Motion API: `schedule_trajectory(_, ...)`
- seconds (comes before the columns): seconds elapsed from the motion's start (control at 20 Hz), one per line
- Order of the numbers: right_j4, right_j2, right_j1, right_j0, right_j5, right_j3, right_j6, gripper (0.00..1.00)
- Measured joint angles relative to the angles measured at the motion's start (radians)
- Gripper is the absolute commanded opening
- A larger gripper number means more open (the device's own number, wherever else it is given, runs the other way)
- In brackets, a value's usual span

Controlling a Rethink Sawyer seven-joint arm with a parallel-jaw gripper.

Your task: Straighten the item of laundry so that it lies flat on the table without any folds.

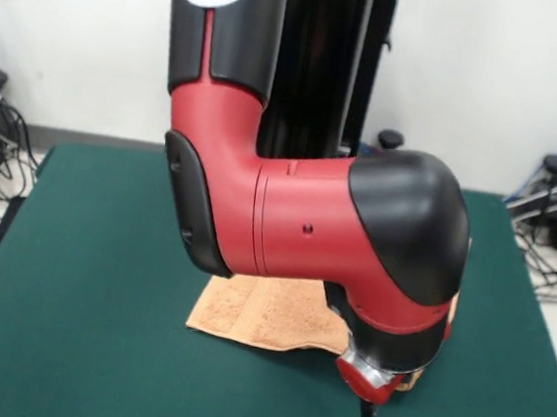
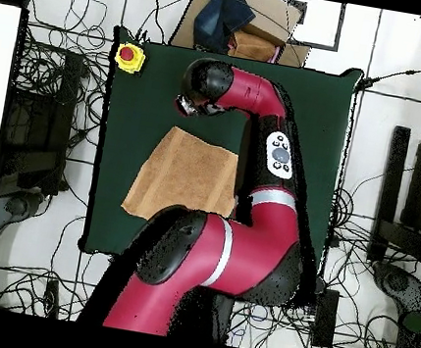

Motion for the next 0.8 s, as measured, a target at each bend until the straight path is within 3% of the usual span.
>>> schedule_trajectory(0.55, 0.0, -0.031, 0.025, 0.029, 0.183, -0.032, 0.0, 1.0)
schedule_trajectory(0.8, 0.0, -0.033, 0.033, 0.038, 0.206, -0.042, 0.001, 1.0)
